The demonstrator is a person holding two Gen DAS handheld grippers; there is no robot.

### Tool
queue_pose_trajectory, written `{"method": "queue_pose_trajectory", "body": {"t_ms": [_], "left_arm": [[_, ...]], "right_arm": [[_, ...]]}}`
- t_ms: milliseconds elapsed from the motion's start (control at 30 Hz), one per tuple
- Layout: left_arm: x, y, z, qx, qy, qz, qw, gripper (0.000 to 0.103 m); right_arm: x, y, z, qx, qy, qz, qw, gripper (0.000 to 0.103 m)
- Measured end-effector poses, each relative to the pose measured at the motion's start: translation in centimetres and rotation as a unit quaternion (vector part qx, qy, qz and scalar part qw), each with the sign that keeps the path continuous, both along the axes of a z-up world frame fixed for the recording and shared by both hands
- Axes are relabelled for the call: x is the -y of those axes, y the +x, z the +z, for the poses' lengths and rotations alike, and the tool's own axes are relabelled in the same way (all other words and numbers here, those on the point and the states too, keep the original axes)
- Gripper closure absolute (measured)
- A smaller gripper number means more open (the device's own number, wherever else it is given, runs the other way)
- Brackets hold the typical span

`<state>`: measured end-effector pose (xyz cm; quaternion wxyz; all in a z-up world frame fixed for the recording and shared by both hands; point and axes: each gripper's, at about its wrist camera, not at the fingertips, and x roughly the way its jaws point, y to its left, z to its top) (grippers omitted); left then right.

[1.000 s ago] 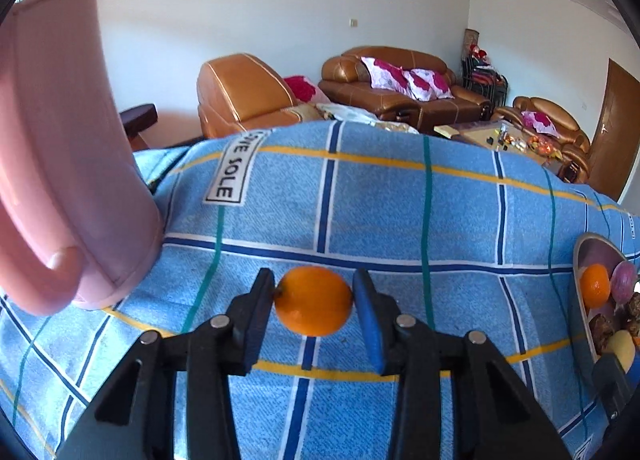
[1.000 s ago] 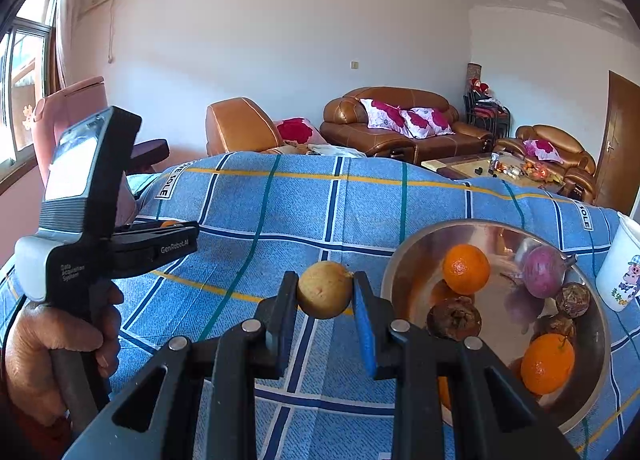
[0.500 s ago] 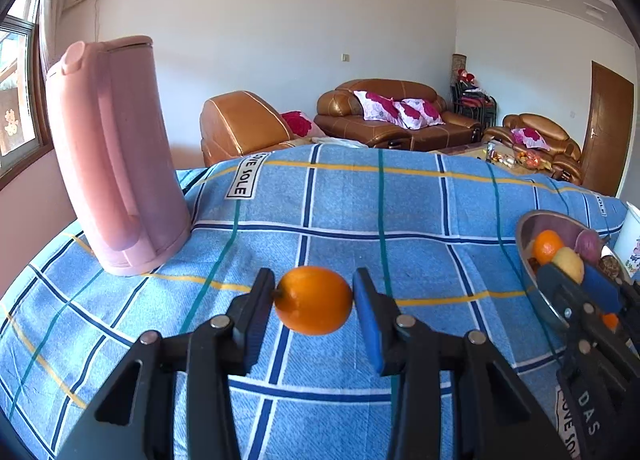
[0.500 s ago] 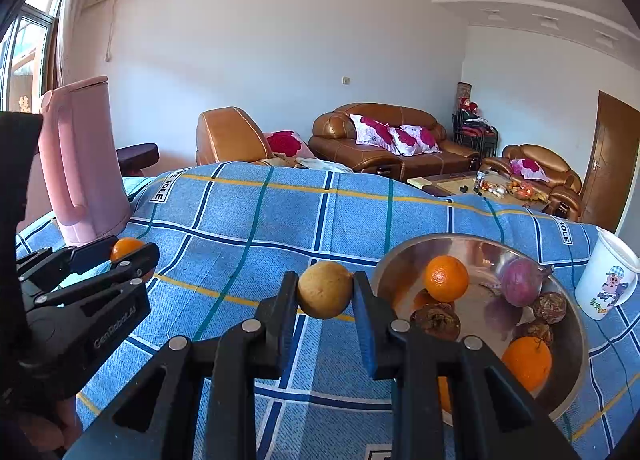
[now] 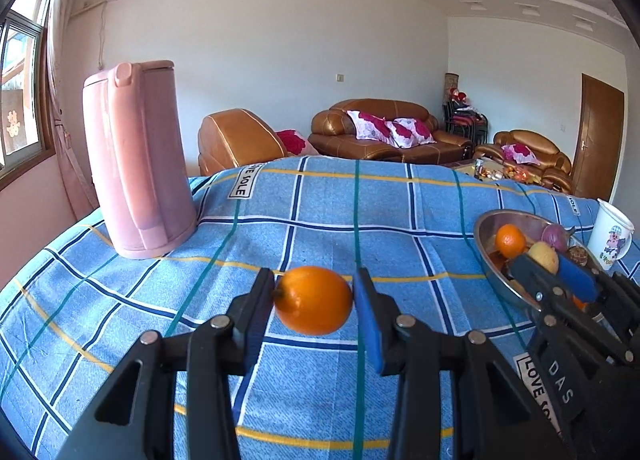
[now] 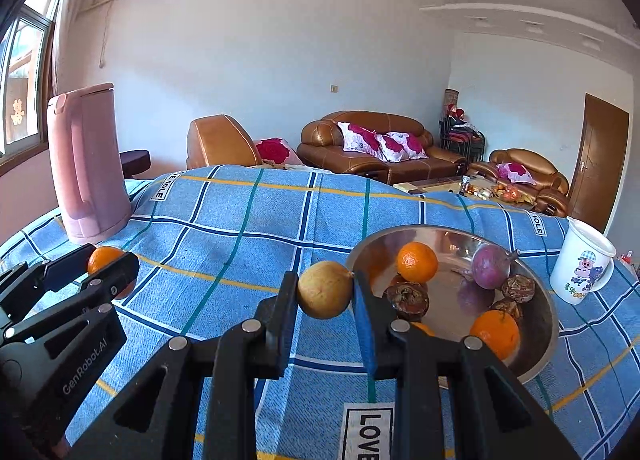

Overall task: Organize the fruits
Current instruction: 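Carry the orange and tan fruit toward the steel plate with both grippers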

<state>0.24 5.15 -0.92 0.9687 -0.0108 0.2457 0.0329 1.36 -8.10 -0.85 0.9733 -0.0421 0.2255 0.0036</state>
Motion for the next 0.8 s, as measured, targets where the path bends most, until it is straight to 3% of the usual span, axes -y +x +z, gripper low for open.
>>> {"method": "queue_pose_trajectory", "body": {"t_ms": [800], "left_arm": [[4.7, -3.9, 0.2, 0.0, 0.008, -0.032, 0.9994, 0.061]], "right_arm": [[4.3, -4.2, 0.0, 0.0, 0.011, -0.03, 1.0, 0.074]]}}
